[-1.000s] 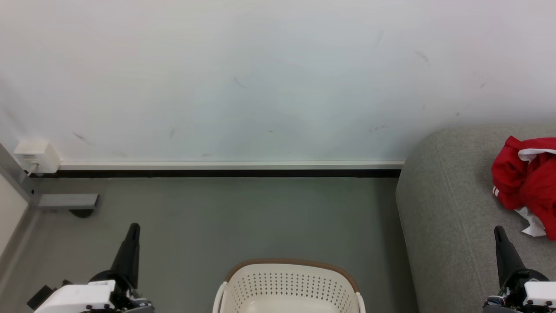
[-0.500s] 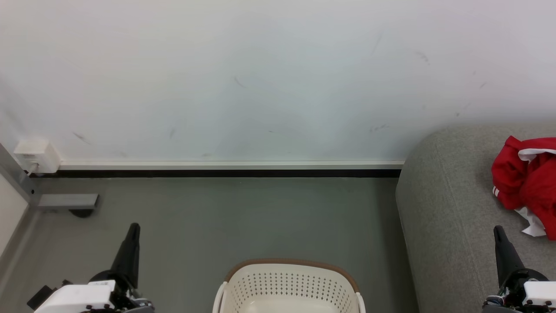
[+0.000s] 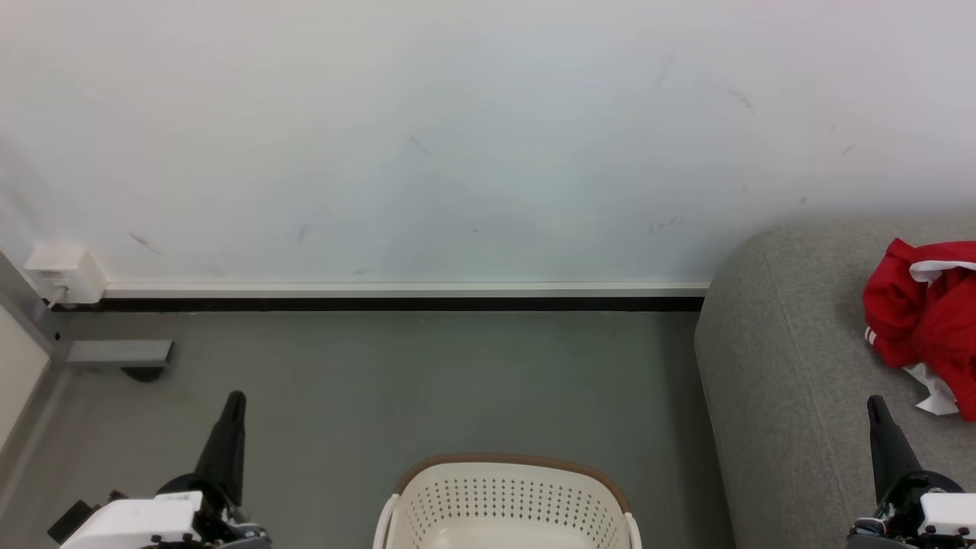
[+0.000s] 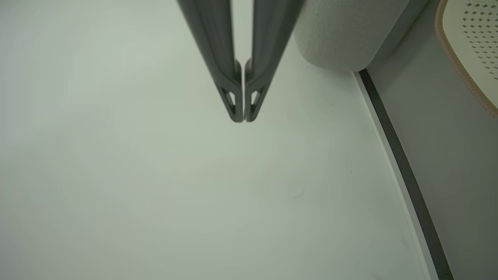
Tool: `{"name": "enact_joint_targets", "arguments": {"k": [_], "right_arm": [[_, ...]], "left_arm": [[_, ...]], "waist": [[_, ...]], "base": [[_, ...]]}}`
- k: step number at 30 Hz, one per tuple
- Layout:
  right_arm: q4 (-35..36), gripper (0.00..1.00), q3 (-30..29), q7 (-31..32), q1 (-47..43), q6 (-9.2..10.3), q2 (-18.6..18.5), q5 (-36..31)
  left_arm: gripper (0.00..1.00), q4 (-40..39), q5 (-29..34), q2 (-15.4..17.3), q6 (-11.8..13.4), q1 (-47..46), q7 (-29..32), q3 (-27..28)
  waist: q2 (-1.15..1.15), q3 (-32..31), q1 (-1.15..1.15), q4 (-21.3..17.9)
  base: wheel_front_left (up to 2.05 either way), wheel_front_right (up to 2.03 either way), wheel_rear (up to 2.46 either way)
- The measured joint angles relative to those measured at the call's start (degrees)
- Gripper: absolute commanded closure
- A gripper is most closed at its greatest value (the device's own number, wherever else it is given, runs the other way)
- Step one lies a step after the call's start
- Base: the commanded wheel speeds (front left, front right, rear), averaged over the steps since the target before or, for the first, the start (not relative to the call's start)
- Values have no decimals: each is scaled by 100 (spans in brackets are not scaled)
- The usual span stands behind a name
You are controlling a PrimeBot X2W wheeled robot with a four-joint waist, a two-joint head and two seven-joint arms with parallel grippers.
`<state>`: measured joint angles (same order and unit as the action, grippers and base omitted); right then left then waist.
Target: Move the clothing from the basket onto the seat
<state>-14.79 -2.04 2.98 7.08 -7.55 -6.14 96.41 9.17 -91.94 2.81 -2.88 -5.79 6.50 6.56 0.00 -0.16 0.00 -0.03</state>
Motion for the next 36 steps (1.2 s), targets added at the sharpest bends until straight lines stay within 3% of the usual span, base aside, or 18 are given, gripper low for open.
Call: {"name": "enact_joint_targets", "arguments": {"k": [36], "right_arm": [[27, 100, 224, -168, -1, 0, -176, 196]], "left_arm": [[100, -1, 0, 0, 0, 0, 0, 1]], "waist": [[0, 1, 0, 0]], "base": [[0, 0, 0]]}}
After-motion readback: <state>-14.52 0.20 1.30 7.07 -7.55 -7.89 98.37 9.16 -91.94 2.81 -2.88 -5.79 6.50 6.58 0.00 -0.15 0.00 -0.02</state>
